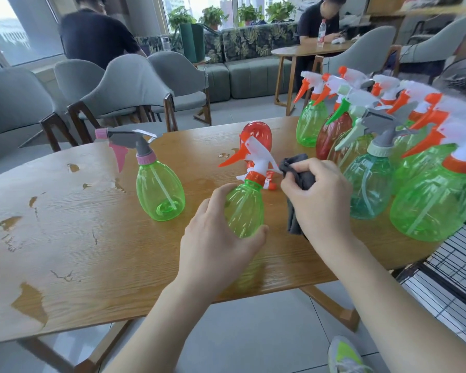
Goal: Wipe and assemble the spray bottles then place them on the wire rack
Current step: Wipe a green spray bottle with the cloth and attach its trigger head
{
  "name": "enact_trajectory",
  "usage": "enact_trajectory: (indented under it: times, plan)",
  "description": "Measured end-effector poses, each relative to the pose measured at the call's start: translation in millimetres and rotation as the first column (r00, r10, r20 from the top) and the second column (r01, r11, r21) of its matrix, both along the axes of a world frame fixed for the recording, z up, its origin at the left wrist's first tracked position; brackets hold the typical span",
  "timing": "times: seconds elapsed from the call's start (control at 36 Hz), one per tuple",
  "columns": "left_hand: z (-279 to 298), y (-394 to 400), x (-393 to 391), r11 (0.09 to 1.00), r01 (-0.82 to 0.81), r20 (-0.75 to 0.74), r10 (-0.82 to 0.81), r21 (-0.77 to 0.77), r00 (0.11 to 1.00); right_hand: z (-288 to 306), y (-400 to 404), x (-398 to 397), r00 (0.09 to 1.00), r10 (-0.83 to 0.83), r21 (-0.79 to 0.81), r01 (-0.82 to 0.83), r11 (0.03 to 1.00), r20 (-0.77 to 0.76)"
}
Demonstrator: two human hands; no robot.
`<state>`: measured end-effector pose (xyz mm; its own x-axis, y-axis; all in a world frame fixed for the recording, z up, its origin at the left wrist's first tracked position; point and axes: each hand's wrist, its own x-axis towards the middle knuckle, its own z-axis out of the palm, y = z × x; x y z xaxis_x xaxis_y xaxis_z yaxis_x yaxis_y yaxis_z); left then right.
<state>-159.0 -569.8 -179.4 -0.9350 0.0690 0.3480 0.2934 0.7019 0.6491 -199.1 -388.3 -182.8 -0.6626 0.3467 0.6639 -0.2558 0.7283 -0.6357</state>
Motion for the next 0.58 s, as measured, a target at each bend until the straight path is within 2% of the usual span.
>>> enact_trajectory:
  times: [0.06, 0.14, 0.22, 0.28, 0.44, 0.58]
  plan:
    - [-1.1, -3.1, 2.2, 1.0, -0.009, 0.006, 0.009, 0.018, 1.0, -0.4, -2.5, 3.7, 0.998, 0.048, -0.039, -0.046, 0.998, 0.051]
    - [-4.1, -8.4, 6.8, 0.999, -0.043, -0.007, 0.043, 0.026, 0.999, 1.3, -9.7, 12.7, 0.977, 0.164, -0.201, -0.135, 0.97, 0.134]
    - [-7.1, -16.1, 12.4, 0.994, -0.103, -0.024, 0.104, 0.024, 0.994, -0.3, -20.0, 19.8, 0.948, 0.286, -0.383, -0.214, 0.899, 0.142]
    - [-9.4, -21.8, 16.9, 0.989, -0.146, -0.017, 0.147, 0.022, 0.989, -3.2, -27.3, 22.7, 0.933, 0.334, -0.447, -0.243, 0.861, 0.135]
    - [-13.8, -41.5, 26.7, 0.965, -0.242, 0.037, 0.239, 0.105, 0.97, -9.9, -46.8, 27.6, 0.889, 0.431, -0.538, -0.291, 0.791, 0.153]
    - [-14.7, -60.2, 20.1, 0.924, -0.32, 0.088, 0.308, 0.21, 0.947, -11.3, -59.8, 28.7, 0.866, 0.462, -0.552, -0.296, 0.78, 0.189]
